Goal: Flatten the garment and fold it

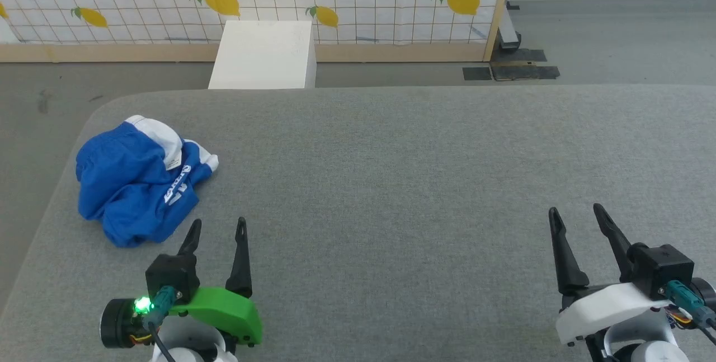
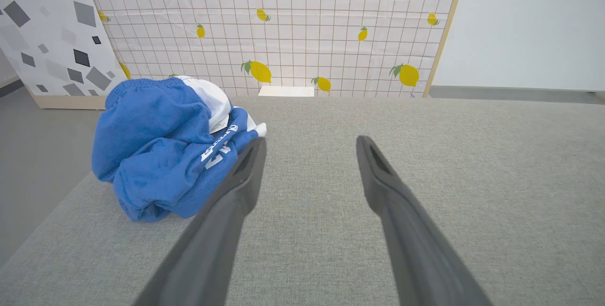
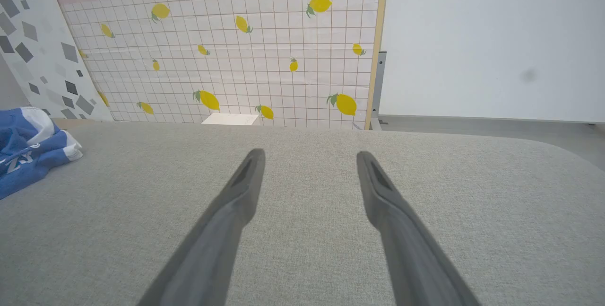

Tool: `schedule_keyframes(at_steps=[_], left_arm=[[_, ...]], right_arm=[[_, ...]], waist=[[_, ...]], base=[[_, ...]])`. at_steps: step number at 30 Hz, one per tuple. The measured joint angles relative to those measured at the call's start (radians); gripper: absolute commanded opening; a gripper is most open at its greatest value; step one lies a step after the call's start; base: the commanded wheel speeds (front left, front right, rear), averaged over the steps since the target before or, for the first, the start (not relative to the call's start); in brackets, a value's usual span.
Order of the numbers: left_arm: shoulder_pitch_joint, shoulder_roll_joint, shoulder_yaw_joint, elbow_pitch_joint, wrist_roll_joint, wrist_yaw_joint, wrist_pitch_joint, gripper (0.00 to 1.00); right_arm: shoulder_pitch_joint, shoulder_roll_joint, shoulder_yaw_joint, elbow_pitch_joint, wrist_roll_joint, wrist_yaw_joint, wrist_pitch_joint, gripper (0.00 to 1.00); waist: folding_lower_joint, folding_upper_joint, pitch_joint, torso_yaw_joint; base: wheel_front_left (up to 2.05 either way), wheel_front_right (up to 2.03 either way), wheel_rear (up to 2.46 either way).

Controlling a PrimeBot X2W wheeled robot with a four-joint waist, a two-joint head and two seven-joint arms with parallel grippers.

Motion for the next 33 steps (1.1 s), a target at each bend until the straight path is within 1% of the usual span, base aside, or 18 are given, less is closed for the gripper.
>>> schedule_keyframes(at_steps=[33], left_arm=[[-0.009,0.0,-0.016,0.047,-0.042,0.0,-0.066,1.0]], right_arm=[[0.002,0.0,-0.032,0.033,0.046,0.0,-0.068,1.0]], waist=[[0.0,0.0,0.012,0.002]], base=[[0.0,0.0,0.0]])
